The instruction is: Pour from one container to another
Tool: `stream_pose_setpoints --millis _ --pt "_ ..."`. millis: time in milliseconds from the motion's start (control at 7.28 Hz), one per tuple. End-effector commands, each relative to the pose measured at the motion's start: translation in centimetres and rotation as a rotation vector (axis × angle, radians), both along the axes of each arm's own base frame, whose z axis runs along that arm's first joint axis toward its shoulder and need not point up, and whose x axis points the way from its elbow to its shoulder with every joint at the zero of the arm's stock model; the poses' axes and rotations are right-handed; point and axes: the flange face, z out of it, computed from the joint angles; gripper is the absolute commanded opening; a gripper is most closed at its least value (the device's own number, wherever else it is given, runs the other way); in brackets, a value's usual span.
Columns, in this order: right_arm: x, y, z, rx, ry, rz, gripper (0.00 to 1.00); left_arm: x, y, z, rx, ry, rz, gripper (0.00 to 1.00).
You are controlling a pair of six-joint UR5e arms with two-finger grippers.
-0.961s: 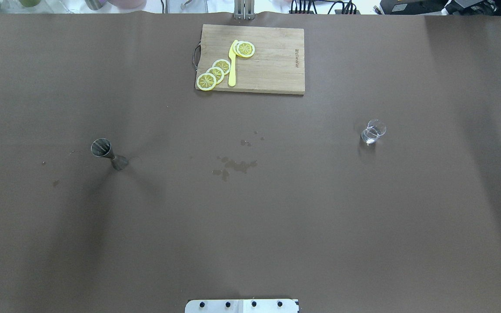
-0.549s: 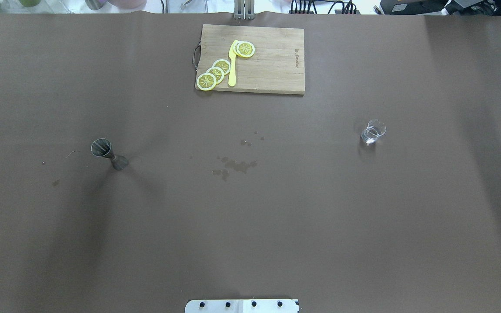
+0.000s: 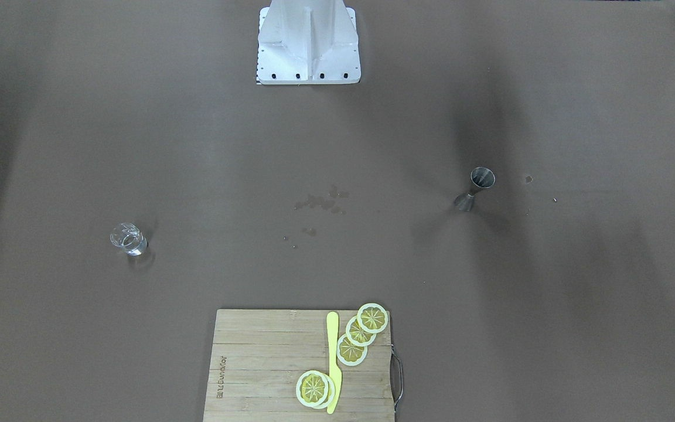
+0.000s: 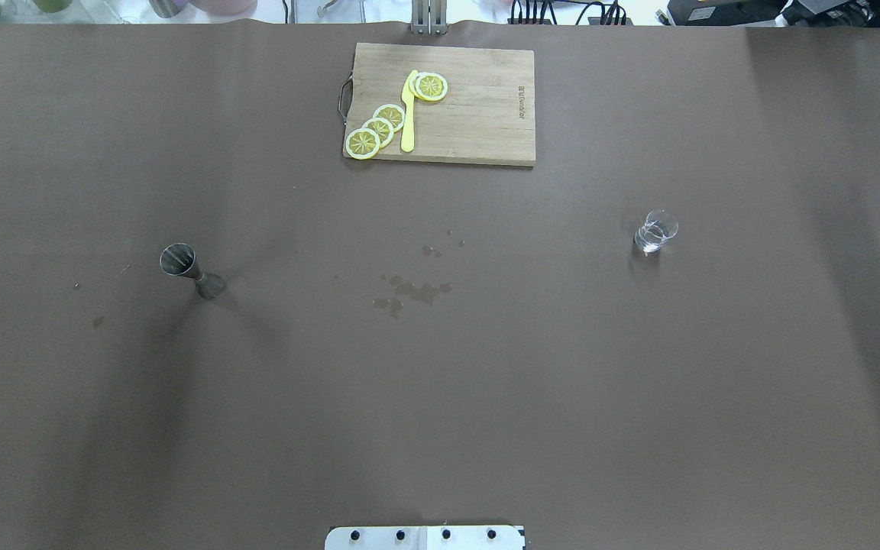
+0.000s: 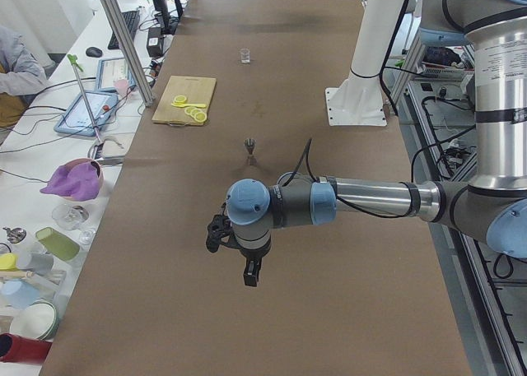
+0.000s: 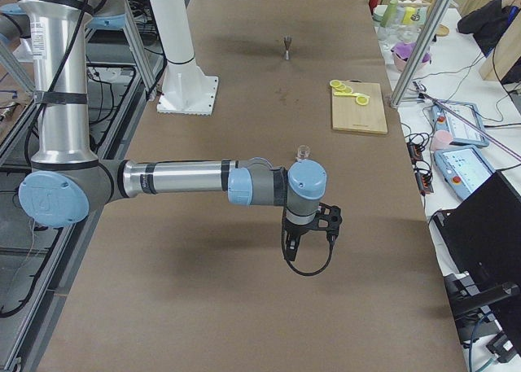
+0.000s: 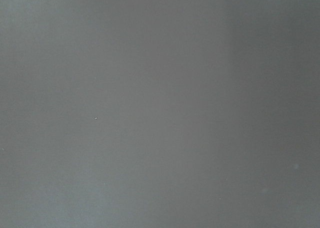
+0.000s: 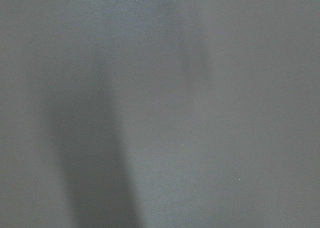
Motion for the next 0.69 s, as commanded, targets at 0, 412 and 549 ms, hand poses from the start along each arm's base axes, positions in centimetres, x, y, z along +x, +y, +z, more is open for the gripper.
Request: stream_pose_setpoints --millis 0,412,549 --pt "-0.1 0.0 0.0 0.0 0.0 -0.003 1.0 0.0 -0.8 -0.6 -0.014 -0.006 -0.068 0.98" --pt "0.0 0.0 0.1 0.0 0.002 -0.001 1.0 -0.1 -0.5 0.4 -0.006 -0.007 -0.082 0.98" --pt "-0.1 0.0 0.1 0.0 0.002 -0.003 1.0 -0.1 -0.5 0.5 -0.007 -0.007 -0.082 0.98"
